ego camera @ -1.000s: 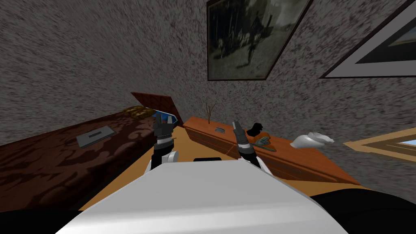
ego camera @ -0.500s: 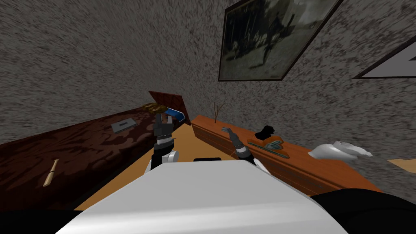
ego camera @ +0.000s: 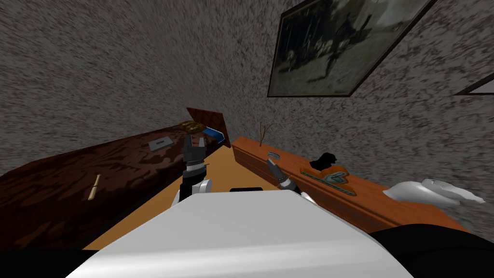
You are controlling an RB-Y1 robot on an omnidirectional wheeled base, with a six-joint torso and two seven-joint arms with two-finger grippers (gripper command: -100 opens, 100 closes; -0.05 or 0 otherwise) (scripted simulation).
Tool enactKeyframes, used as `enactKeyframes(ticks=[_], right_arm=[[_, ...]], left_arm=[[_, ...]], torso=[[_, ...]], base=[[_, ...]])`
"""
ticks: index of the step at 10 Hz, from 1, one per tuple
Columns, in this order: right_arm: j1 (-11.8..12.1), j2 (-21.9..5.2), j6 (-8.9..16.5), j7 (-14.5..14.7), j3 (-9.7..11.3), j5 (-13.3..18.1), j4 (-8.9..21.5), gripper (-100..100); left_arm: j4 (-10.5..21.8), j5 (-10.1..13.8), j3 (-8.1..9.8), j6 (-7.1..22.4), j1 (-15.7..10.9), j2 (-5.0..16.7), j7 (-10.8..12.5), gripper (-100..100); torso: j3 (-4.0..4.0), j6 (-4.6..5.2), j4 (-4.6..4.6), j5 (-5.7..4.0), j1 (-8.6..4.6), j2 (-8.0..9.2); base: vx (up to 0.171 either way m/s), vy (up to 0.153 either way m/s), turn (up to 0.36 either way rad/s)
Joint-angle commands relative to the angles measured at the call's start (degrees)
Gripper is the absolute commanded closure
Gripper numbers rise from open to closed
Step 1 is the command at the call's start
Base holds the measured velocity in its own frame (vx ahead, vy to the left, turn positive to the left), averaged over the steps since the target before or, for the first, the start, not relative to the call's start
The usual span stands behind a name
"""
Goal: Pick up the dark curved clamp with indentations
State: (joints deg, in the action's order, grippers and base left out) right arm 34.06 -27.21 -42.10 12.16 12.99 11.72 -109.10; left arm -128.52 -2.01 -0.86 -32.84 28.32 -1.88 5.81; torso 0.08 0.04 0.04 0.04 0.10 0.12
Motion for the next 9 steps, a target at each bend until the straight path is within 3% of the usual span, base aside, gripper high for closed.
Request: enactKeyframes(ticks=[1, 2, 3, 5, 6, 8, 9], right_arm=[[-0.7, -2.5, -0.1, 0.6, 1.6, 1.2, 2.9, -100], [-0.7, -2.5, -0.1, 0.6, 1.6, 1.2, 4.3, -100], [-1.0, -4.9, -0.4, 1.0, 3.0, 2.2, 6.4, -100], [-1.0, -4.9, -0.4, 1.0, 3.0, 2.2, 7.7, -100], [-1.4, -7.3, -0.6, 1.6, 4.3, 3.3, 9.7, -100], [-1.4, -7.3, -0.6, 1.6, 4.3, 3.3, 11.2, -100], [-1.9, -9.8, -0.8, 2.1, 5.6, 4.5, 13.7, -100]], left_arm=[[0.0, 0.0, 0.0, 0.0, 0.0, 0.0, 0.0, 0], [0.0, 0.0, -0.01, 0.0, 0.0, 0.0, 0.0, 0], [0.0, 0.0, 0.0, 0.0, 0.0, 0.0, 0.0, 0], [0.0, 0.0, 0.0, 0.0, 0.0, 0.0, 0.0, 0], [0.0, 0.0, 0.0, 0.0, 0.0, 0.0, 0.0, 0], [0.0, 0.0, 0.0, 0.0, 0.0, 0.0, 0.0, 0], [0.0, 0.0, 0.01, 0.0, 0.0, 0.0, 0.0, 0]], torso=[[0.0, 0.0, 0.0, 0.0, 0.0, 0.0], [-0.02, -0.04, -0.01, 0.01, 0.06, -0.03], [-0.02, -0.01, -0.01, 0.01, 0.01, -0.03], [-0.01, 0.0, -0.01, 0.0, 0.01, -0.02], [-0.01, 0.01, 0.0, -0.02, -0.14, -0.02], [-0.04, 0.0, -0.01, -0.02, -0.11, -0.07], [-0.03, 0.02, -0.01, -0.03, -0.15, -0.05]], base=[[0.003, 0.082, 0.174], [0.0, 0.068, 0.115], [-0.003, 0.086, 0.179], [0.004, 0.039, 0.052], [0.012, 0.04, 0.22], [0.013, 0.03, 0.054], [0.023, 0.056, 0.215]])
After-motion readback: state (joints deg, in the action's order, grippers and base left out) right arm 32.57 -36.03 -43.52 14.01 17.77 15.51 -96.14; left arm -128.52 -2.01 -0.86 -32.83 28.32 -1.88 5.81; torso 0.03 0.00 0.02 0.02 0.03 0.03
